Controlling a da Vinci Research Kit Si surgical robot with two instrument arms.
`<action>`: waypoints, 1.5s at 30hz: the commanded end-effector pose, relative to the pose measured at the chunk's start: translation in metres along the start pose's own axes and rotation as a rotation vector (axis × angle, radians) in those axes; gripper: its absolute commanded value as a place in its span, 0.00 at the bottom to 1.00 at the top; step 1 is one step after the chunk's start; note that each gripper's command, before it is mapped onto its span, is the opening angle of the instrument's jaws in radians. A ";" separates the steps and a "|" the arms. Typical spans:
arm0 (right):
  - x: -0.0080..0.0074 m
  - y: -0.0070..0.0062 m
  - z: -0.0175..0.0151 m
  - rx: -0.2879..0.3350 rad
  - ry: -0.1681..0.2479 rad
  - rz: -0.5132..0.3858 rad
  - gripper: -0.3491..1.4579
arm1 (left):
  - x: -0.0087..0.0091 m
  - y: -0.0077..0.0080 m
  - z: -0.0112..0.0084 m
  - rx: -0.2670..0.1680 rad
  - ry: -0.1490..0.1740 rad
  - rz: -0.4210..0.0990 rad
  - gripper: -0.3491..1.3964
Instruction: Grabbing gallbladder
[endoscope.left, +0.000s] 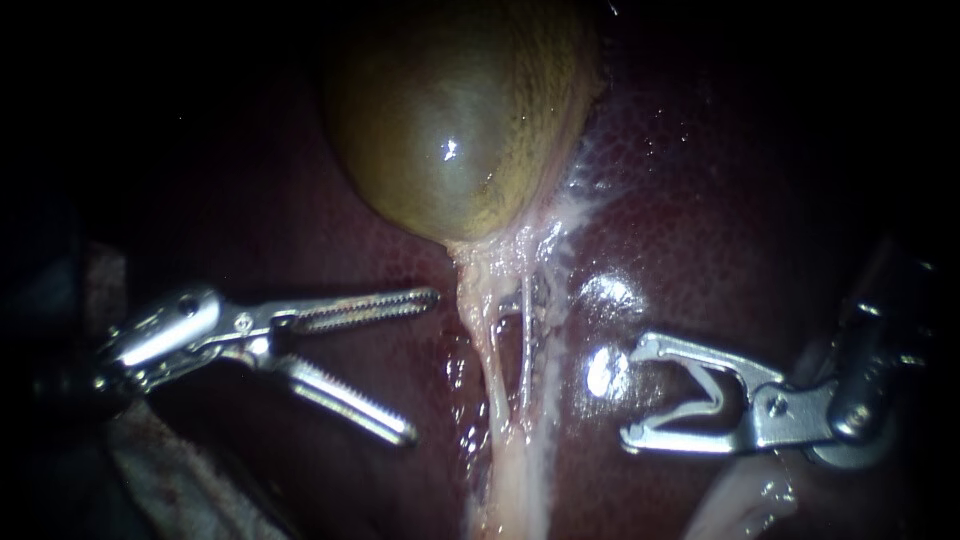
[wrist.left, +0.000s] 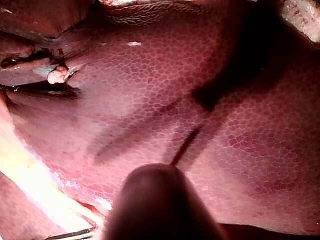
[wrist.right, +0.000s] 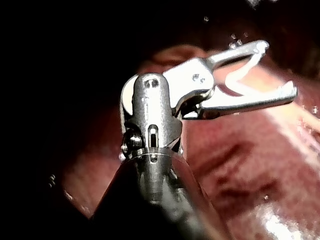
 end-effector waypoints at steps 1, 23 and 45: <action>0.0000 0.0000 0.0000 0.000 0.000 0.000 0.52 | 0.0000 0.0000 0.0000 0.000 0.000 0.000 0.92; 0.0000 0.0000 0.0000 0.000 0.000 0.000 0.52 | -0.0004 -0.0023 -0.0016 0.235 0.073 -0.330 0.90; 0.0000 0.0000 0.0000 0.000 0.000 0.000 0.52 | -0.0052 -0.0033 0.0008 0.403 0.090 -0.786 0.73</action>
